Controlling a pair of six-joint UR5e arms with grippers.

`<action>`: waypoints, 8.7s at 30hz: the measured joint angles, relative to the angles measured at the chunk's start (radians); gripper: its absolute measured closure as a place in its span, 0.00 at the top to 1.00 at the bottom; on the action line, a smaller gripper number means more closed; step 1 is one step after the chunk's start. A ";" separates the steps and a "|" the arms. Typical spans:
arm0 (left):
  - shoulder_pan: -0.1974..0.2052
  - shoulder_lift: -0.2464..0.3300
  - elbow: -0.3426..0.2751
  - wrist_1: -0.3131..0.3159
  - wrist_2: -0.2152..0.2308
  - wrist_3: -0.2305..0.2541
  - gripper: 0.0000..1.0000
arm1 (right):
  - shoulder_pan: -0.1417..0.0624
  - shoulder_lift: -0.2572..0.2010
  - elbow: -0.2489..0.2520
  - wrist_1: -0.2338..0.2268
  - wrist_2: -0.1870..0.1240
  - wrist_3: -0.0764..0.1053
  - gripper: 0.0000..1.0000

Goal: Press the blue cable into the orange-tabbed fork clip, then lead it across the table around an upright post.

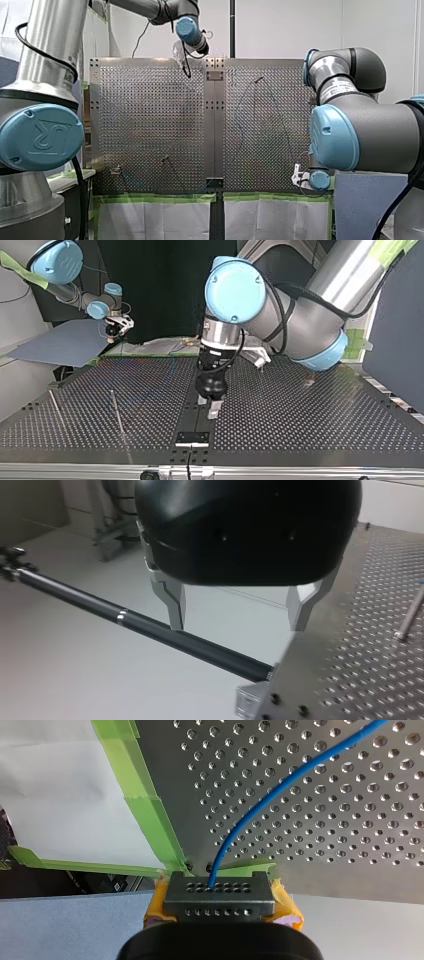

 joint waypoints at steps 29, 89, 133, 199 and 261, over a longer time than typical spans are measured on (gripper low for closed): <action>-0.061 0.020 -0.303 0.303 0.122 0.120 1.00 | 0.001 0.000 -0.004 0.001 -0.001 0.000 0.00; -0.156 -0.419 0.055 0.214 0.252 -0.457 1.00 | 0.005 0.000 -0.003 0.006 -0.020 0.005 0.00; -0.180 -0.560 0.361 0.103 0.050 -0.357 1.00 | 0.030 -0.018 -0.003 0.039 -0.046 -0.010 0.00; -0.169 -0.832 0.360 0.187 -0.102 -0.212 1.00 | 0.044 -0.057 -0.003 0.072 -0.021 -0.012 0.00; -0.039 -1.006 0.114 0.437 -0.168 -0.133 1.00 | 0.050 -0.057 -0.003 0.065 -0.023 -0.018 0.00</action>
